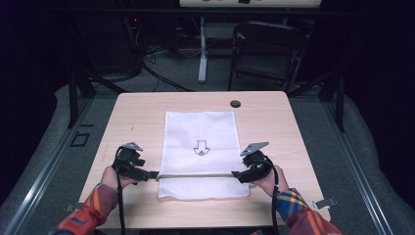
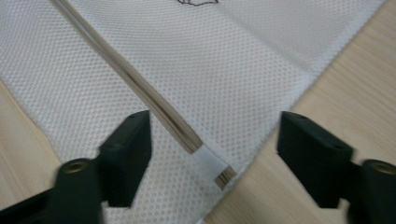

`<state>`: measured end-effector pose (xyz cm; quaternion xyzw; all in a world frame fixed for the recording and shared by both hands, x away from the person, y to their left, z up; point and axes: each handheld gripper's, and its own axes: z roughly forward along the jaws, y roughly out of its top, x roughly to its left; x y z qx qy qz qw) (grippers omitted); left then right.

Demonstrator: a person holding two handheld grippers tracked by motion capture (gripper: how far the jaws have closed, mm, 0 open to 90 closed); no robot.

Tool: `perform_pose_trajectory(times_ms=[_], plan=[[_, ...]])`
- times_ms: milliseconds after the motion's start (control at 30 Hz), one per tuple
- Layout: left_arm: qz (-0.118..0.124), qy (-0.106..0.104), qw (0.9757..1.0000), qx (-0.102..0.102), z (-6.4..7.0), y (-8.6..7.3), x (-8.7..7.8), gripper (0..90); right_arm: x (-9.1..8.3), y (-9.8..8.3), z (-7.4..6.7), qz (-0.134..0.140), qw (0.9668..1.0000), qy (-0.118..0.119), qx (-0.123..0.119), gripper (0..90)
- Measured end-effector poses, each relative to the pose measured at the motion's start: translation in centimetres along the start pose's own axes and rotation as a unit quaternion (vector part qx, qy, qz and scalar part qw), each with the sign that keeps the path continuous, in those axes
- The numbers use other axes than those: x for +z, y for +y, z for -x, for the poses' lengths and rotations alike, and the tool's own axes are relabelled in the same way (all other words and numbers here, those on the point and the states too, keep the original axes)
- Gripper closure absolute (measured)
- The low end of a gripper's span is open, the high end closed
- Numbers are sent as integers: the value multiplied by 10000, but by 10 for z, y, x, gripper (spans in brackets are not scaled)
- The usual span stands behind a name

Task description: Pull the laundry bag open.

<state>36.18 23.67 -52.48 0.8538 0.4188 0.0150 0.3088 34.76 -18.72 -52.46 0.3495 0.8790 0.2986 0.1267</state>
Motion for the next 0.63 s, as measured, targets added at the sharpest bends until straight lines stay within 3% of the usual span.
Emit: perform_pose_trajectory(times_ms=[67,233,367,500,633], plan=[[19,69,10000,-16,-2,-1,-2,140,-4,-2,3,-105,9998,-55,134,128],[37,223,9997,-51,-5,-3,-5,110,-14,-12,17,-281,9984,-291,401,8],[32,290,9994,-161,-10,-5,-5,95,-20,-25,28,-327,9968,-481,557,0],[-37,342,9992,-214,-14,-8,-3,101,-26,-40,39,-239,9959,-508,707,0],[-55,497,9981,-364,-22,-12,-2,88,-26,-47,45,-326,9953,-642,641,0]])
